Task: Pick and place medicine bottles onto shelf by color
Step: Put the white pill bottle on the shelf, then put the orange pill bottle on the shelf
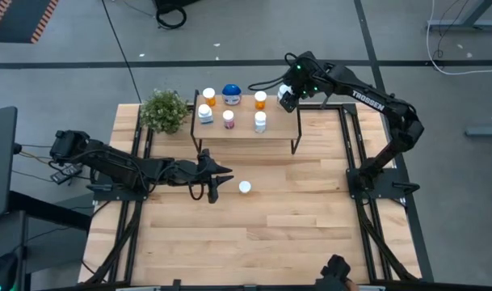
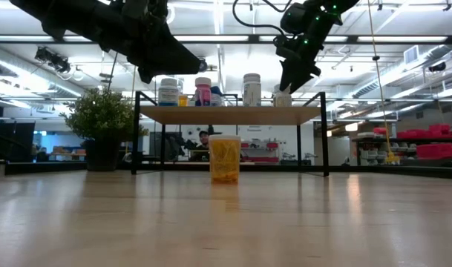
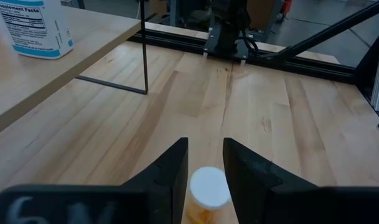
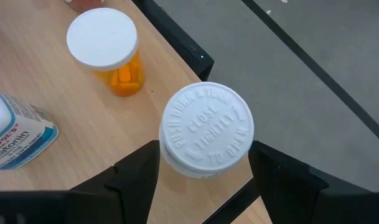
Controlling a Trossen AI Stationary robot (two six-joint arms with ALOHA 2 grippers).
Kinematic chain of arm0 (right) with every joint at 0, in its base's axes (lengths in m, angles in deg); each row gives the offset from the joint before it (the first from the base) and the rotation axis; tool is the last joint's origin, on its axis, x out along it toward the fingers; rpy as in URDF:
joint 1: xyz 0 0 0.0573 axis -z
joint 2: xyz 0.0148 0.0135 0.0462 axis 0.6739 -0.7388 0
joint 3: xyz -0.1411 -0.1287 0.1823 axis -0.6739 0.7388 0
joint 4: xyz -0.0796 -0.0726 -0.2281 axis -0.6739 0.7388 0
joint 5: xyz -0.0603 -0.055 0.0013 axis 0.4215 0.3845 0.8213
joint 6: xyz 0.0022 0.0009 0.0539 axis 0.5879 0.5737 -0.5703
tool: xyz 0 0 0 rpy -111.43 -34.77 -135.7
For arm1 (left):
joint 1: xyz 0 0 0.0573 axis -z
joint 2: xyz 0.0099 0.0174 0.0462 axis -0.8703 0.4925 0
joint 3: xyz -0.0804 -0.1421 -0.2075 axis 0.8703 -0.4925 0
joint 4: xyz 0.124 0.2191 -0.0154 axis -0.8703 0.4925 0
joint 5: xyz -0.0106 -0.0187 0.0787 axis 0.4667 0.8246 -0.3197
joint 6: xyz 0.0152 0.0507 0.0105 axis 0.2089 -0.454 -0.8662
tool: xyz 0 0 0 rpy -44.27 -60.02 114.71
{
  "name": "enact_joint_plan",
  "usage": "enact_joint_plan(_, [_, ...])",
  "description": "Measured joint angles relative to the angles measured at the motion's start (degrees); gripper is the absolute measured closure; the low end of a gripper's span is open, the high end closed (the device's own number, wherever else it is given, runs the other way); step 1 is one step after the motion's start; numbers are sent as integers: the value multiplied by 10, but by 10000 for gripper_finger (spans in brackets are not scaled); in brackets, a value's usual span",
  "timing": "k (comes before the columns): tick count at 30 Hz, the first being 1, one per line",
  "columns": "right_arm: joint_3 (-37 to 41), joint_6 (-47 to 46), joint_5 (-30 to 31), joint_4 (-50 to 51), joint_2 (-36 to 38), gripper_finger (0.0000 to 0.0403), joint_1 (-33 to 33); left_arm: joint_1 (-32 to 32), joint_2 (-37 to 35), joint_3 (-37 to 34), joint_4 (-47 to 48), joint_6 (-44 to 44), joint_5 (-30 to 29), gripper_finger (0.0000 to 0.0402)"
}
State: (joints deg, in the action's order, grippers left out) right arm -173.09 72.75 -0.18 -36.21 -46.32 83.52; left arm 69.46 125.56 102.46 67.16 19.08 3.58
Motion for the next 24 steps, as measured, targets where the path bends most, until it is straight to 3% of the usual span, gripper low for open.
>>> enact_joint_plan(14, [0, -55, 6, 47, 79, 148, -52, -1, 0, 0, 4, -3, 0, 294])
enact_joint_plan(24, [0, -155, 19, 94, 105, 148, -248, -2, 0, 0, 4, 3, 0, 294])
